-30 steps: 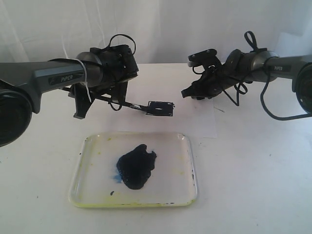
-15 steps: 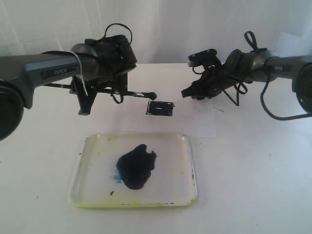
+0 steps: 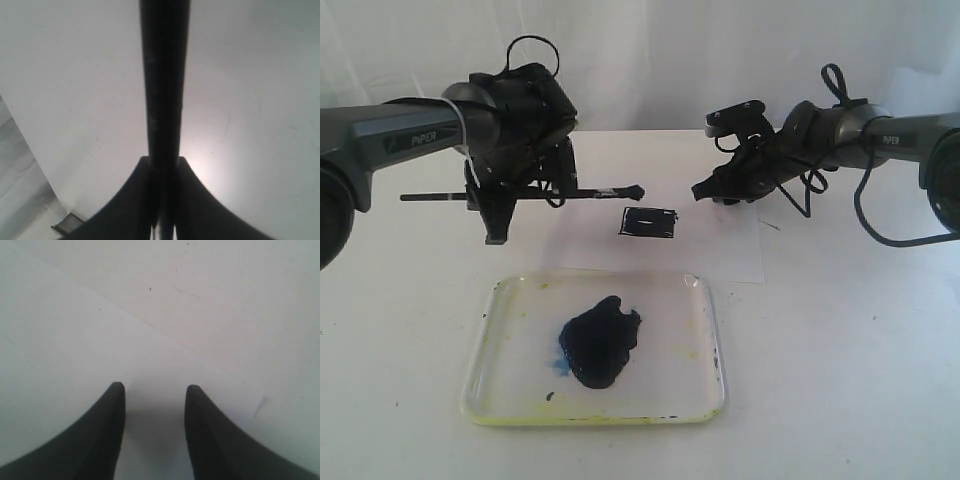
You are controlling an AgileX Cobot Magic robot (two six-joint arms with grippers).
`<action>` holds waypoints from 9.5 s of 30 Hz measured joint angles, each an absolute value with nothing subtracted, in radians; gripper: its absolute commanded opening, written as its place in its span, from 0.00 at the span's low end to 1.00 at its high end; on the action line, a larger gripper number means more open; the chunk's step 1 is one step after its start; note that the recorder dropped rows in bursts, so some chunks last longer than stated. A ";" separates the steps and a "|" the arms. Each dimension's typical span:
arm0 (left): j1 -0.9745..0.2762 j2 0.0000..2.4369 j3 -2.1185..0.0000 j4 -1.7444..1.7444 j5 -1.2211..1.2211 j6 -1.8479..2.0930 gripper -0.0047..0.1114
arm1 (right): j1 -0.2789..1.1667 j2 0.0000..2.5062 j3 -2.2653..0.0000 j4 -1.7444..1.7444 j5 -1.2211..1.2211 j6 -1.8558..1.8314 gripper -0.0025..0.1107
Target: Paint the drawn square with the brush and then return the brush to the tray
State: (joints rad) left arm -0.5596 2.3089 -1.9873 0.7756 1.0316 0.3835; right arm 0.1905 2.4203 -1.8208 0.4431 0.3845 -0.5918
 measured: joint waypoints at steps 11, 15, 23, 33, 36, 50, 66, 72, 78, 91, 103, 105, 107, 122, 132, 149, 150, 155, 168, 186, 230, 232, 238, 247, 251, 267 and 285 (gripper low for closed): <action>-0.599 2.317 -1.987 0.749 1.003 0.447 0.04 | 0.190 2.420 -1.821 0.443 0.385 -0.592 0.36; -0.599 2.329 -1.987 0.761 1.008 0.449 0.04 | 0.190 2.420 -1.821 0.443 0.385 -0.592 0.36; -0.603 2.361 -1.987 0.807 1.012 0.451 0.04 | 0.190 2.420 -1.821 0.443 0.385 -0.592 0.36; -0.603 2.362 -1.987 0.832 0.997 0.431 0.04 | 0.190 2.420 -1.821 0.443 0.385 -0.591 0.36; -0.603 2.362 -1.987 0.858 1.023 0.431 0.04 | 0.190 2.420 -1.821 0.443 0.383 -0.591 0.36; -0.603 2.362 -1.987 0.932 1.083 0.346 0.04 | 0.190 2.420 -1.821 0.443 0.383 -0.591 0.36; -0.591 2.352 -1.987 0.951 1.059 0.280 0.04 | 0.190 2.420 -1.821 0.443 0.383 -0.591 0.36; -0.580 2.352 -1.987 0.909 1.049 0.294 0.04 | 0.190 2.420 -1.821 0.443 0.383 -0.591 0.36; -0.580 2.352 -1.987 0.844 1.023 0.324 0.04 | 0.190 2.420 -1.821 0.443 0.383 -0.598 0.36; -0.582 2.352 -1.987 0.878 1.104 0.397 0.04 | 0.190 2.420 -1.821 0.443 0.383 -0.604 0.36; -0.582 2.352 -1.987 0.903 1.035 0.344 0.04 | 0.190 2.420 -1.821 0.443 0.383 -0.604 0.36; -0.582 2.352 -1.987 0.905 1.033 0.344 0.04 | 0.190 2.420 -1.821 0.443 0.383 -0.604 0.36; -0.578 2.352 -1.987 0.898 1.031 0.344 0.04 | 0.190 2.420 -1.821 0.443 0.383 -0.604 0.36; -0.561 2.360 -1.987 0.841 1.066 0.390 0.04 | 0.190 2.420 -1.821 0.443 0.383 -0.604 0.36; -0.589 2.360 -1.987 0.844 1.084 0.402 0.04 | 0.190 2.420 -1.821 0.443 0.383 -0.604 0.36; -0.597 2.360 -1.987 0.859 1.122 0.418 0.04 | 0.190 2.420 -1.821 0.443 0.383 -0.604 0.36; -0.597 2.360 -1.987 0.861 1.122 0.418 0.04 | 0.190 2.420 -1.821 0.443 0.383 -0.604 0.36; -0.607 2.356 -1.987 0.875 1.124 0.418 0.04 | 0.190 2.420 -1.821 0.443 0.383 -0.604 0.36; -0.616 2.331 -1.987 0.875 1.124 0.428 0.04 | 0.190 2.420 -1.821 0.443 0.383 -0.604 0.36; -0.626 2.329 -1.980 0.838 1.124 0.428 0.04 | 0.190 2.420 -1.821 0.443 0.383 -0.604 0.36; -0.513 2.197 -1.883 0.645 1.007 0.133 0.04 | 0.190 2.420 -1.821 0.439 0.379 -0.604 0.36; -0.489 2.187 -1.883 0.593 0.992 0.124 0.04 | 0.190 2.420 -1.821 0.439 0.377 -0.604 0.36; -0.447 2.147 -1.883 0.437 0.943 0.117 0.04 | 0.190 2.422 -1.821 0.439 0.371 -0.604 0.36; -0.383 2.124 -1.883 0.308 0.925 0.113 0.04 | 0.190 2.425 -1.821 0.439 0.358 -0.604 0.44; -0.373 2.124 -1.883 0.286 0.940 0.206 0.04 | 0.190 2.425 -1.821 0.439 0.354 -0.616 0.44; -0.388 2.040 -1.842 0.322 1.124 0.443 0.04 | 0.190 2.427 -1.821 0.439 0.343 -0.618 0.44; -0.626 1.787 -1.256 0.497 1.123 0.339 0.04 | 0.190 2.428 -1.821 0.439 0.340 -0.618 0.44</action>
